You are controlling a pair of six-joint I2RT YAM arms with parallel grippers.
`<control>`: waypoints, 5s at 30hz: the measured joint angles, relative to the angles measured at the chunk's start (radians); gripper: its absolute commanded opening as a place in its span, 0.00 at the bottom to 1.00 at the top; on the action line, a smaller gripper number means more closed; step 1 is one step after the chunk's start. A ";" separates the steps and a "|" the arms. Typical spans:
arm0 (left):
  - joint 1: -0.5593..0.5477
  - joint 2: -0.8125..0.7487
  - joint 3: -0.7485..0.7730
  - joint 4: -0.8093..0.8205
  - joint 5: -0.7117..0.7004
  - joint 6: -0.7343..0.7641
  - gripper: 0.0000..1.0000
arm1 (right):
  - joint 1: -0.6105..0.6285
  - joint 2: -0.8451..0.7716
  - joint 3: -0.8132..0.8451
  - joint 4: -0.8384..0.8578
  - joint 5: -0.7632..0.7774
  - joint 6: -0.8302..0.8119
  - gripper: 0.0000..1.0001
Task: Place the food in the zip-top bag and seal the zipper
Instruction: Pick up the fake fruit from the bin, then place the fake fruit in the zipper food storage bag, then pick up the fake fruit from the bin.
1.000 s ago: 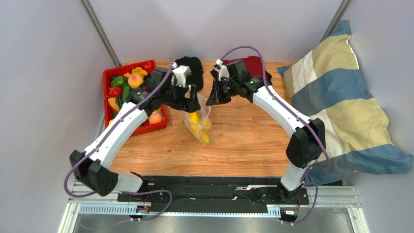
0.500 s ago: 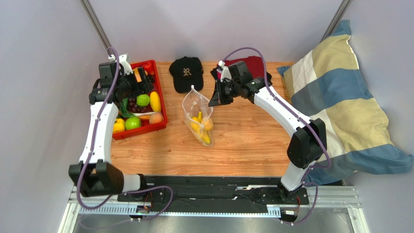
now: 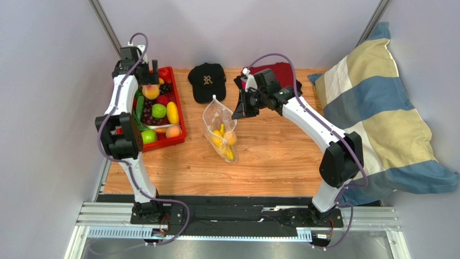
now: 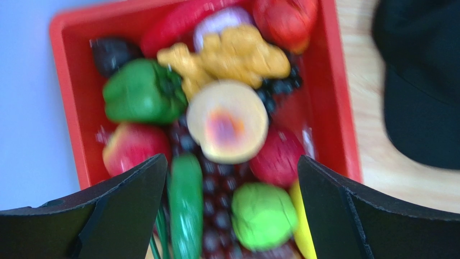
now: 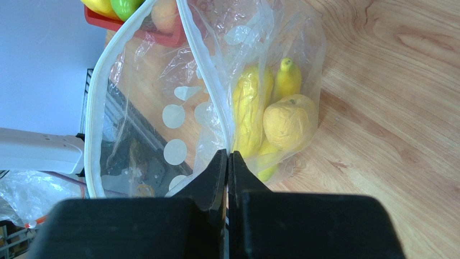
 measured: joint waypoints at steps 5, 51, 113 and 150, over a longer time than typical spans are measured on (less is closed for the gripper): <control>0.005 0.158 0.138 -0.006 -0.008 0.055 0.99 | 0.000 0.000 0.000 0.000 0.000 0.000 0.00; -0.493 -0.591 -0.139 -0.132 0.509 -0.010 0.47 | -0.005 0.000 0.000 0.002 -0.026 0.002 0.00; -0.089 -0.019 -0.058 -0.464 0.108 0.935 0.91 | -0.020 -0.013 -0.021 0.016 -0.068 0.001 0.00; -0.134 -0.218 0.035 -0.462 0.260 0.885 0.46 | -0.024 -0.013 -0.021 0.017 -0.103 0.010 0.00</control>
